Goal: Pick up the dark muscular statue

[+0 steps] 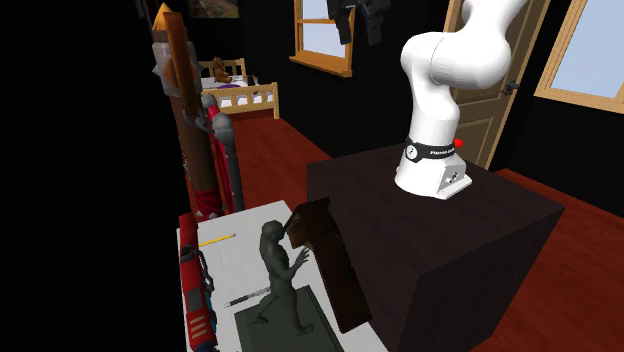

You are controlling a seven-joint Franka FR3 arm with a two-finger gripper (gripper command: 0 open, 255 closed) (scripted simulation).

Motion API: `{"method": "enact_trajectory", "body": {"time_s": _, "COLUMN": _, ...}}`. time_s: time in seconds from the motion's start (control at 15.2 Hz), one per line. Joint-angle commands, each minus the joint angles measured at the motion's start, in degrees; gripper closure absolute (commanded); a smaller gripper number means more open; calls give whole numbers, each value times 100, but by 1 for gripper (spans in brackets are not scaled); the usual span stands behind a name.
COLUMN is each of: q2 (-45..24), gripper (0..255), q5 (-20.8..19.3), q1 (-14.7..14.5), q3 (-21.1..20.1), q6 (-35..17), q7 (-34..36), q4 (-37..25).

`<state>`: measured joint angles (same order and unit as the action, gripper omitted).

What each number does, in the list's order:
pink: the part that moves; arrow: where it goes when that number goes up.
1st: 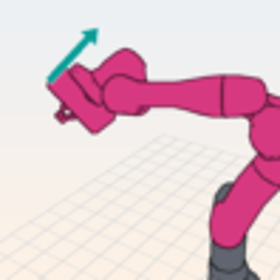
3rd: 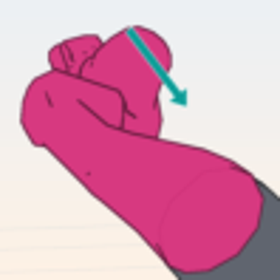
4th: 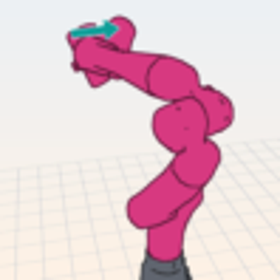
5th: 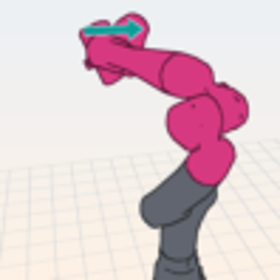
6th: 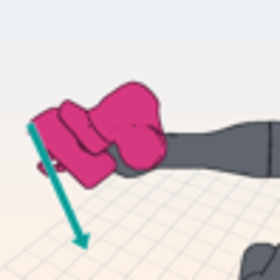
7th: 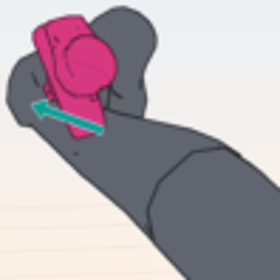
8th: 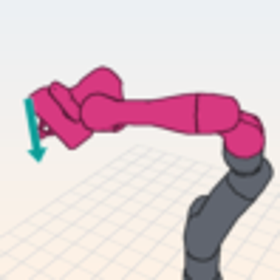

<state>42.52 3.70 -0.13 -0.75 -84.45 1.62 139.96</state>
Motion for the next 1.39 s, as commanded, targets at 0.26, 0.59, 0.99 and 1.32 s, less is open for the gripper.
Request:
{"method": "enact_trajectory", "body": {"time_s": 0.26, "q2": -571, "gripper": 0, "q5": 123, "q1": -97, "q3": -164, "q6": -842, "q7": 62, "q4": 166}}
{"method": "enact_trajectory", "body": {"time_s": 0.59, "q2": -1439, "gripper": 0, "q5": 239, "q1": -208, "q3": -367, "q6": -1861, "q7": 135, "q4": 184}}
{"method": "enact_trajectory", "body": {"time_s": 0.99, "q2": -2640, "gripper": 0, "q5": 287, "q1": -315, "q3": -595, "q6": -2965, "q7": 242, "q4": -72}}
{"method": "enact_trajectory", "body": {"time_s": 1.32, "q2": -3711, "gripper": 0, "q5": 218, "q1": -390, "q3": -758, "q6": -3733, "q7": 371, "q4": -505}}
